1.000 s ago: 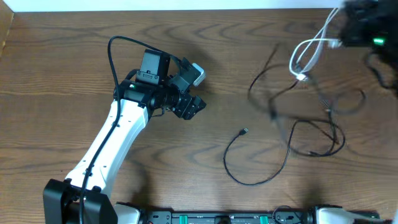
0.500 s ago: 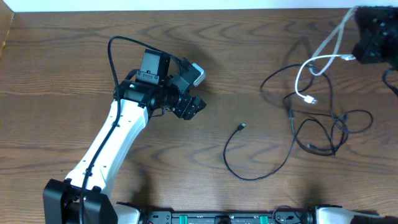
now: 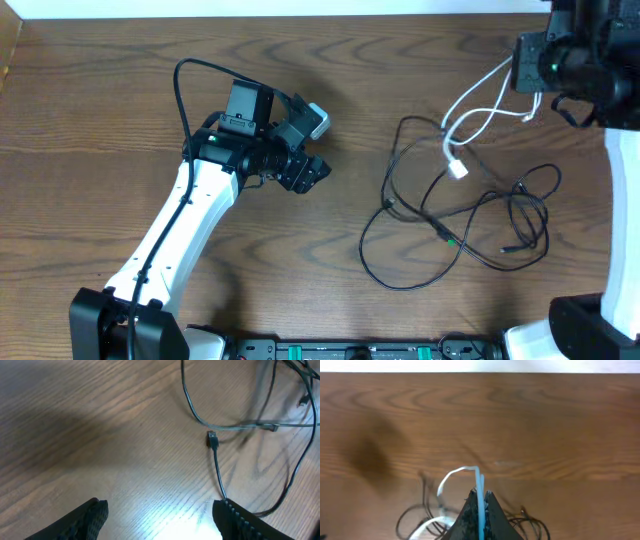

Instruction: Untangle cables

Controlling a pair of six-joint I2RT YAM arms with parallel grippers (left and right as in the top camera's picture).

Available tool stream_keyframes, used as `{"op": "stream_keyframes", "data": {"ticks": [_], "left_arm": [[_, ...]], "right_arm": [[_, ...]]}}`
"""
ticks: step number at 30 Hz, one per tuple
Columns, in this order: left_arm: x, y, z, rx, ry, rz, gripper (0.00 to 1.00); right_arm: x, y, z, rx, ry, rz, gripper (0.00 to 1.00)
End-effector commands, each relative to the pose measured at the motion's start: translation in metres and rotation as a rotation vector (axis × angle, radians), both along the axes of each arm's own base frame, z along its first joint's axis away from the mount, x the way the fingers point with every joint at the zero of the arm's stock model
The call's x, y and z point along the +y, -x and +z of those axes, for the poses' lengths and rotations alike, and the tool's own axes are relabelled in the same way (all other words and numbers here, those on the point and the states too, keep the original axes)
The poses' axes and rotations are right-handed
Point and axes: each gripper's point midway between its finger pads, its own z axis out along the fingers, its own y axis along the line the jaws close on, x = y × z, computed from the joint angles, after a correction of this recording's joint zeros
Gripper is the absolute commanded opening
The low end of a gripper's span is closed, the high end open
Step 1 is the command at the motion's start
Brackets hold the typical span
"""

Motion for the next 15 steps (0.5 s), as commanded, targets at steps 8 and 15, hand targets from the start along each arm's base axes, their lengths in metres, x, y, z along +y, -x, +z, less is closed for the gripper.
{"op": "stream_keyframes", "data": {"ticks": [8, 15], "left_arm": [[0.0, 0.0, -0.002, -0.006, -0.01, -0.003, 0.73], [0.0, 0.0, -0.002, -0.005, -0.01, -0.003, 0.73]], "right_arm": [[0.024, 0.011, 0.043, -0.155, 0.015, 0.168, 0.01], [0.043, 0.017, 0.043, -0.153, -0.022, 0.286, 0.07]]}}
